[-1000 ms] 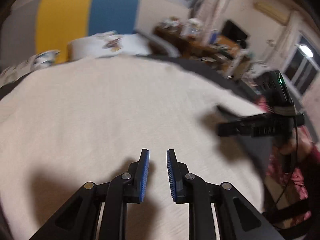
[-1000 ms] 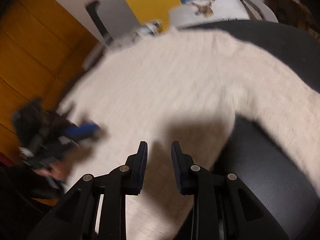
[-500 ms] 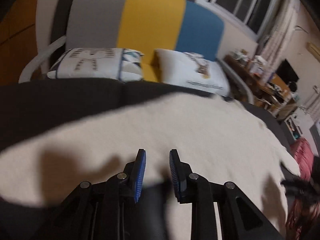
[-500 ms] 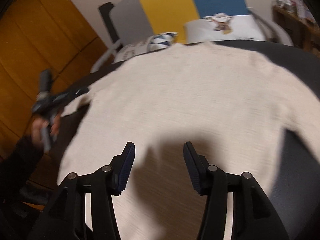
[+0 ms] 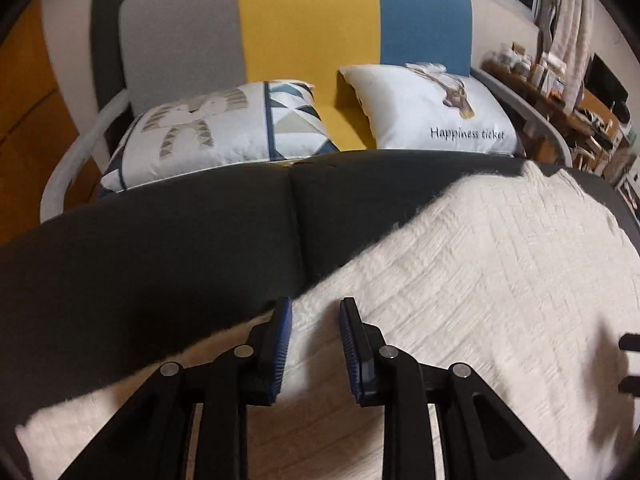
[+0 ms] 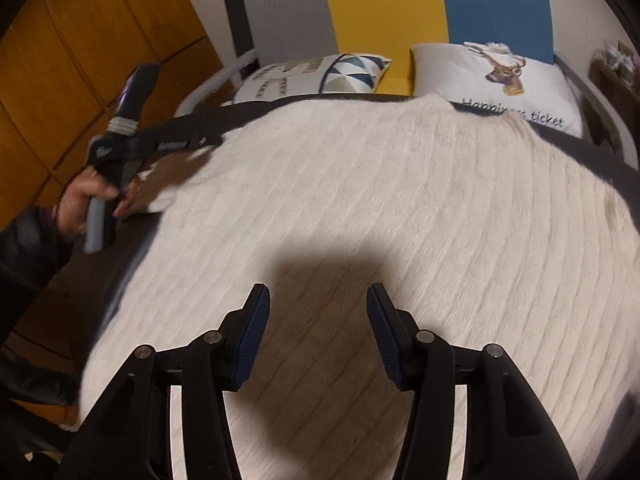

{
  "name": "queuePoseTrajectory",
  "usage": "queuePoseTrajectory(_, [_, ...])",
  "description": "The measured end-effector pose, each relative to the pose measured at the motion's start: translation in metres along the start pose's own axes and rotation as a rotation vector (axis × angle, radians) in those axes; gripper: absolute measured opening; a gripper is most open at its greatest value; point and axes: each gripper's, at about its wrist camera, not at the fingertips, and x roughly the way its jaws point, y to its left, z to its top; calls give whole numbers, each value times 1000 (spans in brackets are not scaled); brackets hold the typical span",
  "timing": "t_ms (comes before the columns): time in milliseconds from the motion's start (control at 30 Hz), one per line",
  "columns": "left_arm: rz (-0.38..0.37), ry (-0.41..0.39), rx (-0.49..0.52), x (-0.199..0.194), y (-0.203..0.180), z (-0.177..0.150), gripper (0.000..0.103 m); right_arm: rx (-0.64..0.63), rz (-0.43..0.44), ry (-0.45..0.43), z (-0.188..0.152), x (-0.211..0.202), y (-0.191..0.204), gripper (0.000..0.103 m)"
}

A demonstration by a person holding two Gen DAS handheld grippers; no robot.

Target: Fold clothes

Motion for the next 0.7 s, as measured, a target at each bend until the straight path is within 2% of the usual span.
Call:
queuePoseTrajectory(133, [52,-14,-11,-5,7,-23,24,8,-23,72,0,21,2,55])
queuePoseTrajectory(233, [75,-20,-35,-9,17,-28,25,-8,-13,56,2,28,13,67])
queuePoseTrajectory(333, [112,15,-45,-8,23,-19,28,-49,-27,29,3,38,25,80])
queuePoseTrajectory(400, [139,47,-72,-10,30,-14,28,-39,-21,21,7,40,28,82])
queuePoseTrajectory(467, [39,36,-133,-30,36,-19,22,-28,3,14,8,32,30,82])
queuePoseTrajectory(533, [-88,15,-202,-54,42,-27,23,-31,43,-1,6,19,36,82])
queuePoseTrajectory(600, [-266,54,-277,-68,43,-44,24,-67,110,-30,0,2,49,82])
queuePoseTrajectory(700, [-432,127,-368,-72,41,-69,25,-116,157,-36,-9,-9,71,82])
